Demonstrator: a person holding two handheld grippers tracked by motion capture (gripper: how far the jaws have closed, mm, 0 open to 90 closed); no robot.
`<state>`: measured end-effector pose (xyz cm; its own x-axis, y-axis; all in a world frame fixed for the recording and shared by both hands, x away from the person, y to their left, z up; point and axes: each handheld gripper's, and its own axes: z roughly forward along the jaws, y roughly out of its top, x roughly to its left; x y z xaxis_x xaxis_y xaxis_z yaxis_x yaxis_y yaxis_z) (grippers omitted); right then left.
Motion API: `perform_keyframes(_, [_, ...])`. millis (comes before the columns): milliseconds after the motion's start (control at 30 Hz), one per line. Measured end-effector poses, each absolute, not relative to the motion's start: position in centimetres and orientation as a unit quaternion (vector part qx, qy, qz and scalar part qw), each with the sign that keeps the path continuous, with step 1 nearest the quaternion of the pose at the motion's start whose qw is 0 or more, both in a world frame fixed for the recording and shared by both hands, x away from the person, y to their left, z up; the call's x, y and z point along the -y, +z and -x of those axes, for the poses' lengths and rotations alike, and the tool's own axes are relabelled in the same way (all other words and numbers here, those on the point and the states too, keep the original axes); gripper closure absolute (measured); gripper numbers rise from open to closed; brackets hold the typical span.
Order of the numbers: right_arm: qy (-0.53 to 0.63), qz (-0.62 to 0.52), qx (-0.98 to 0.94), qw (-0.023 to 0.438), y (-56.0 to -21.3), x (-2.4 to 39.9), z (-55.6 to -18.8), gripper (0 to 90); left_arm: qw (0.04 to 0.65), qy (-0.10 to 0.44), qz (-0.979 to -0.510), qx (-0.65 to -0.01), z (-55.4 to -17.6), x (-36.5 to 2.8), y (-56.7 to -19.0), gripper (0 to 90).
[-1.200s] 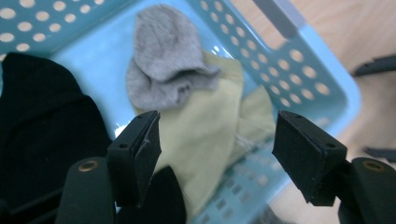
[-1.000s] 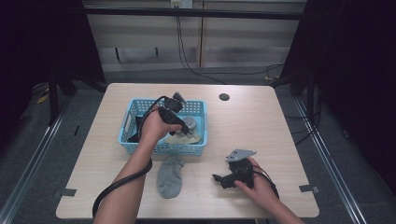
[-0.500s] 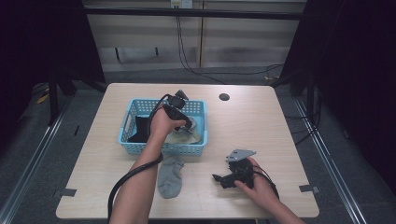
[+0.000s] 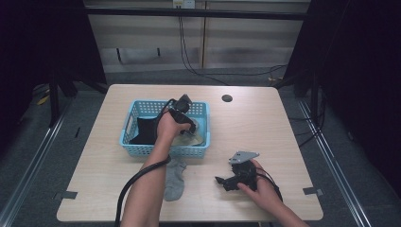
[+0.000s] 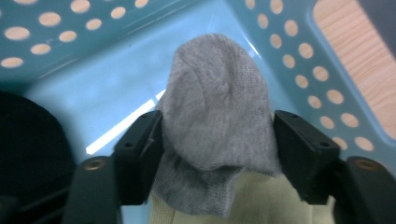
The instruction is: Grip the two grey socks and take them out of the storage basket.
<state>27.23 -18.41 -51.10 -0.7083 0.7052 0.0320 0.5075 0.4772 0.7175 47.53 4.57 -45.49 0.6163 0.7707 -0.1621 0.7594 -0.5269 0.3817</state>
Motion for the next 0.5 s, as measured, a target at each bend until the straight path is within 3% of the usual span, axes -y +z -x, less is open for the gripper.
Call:
perform_keyframes(333, [0.366, -0.356, -0.849, 0.135, -51.11, 18.41, -27.23, 10.1, 0.195, 0.008, -0.877, -0.439, -47.55, -4.72, -45.44, 55.5])
perform_keyframes(500, [0.367, -0.355, -0.849, 0.135, -51.12, 18.40, -27.23, 10.1, 0.174, 0.002, -0.883, -0.435, -47.28, -4.48, -45.18, 78.8])
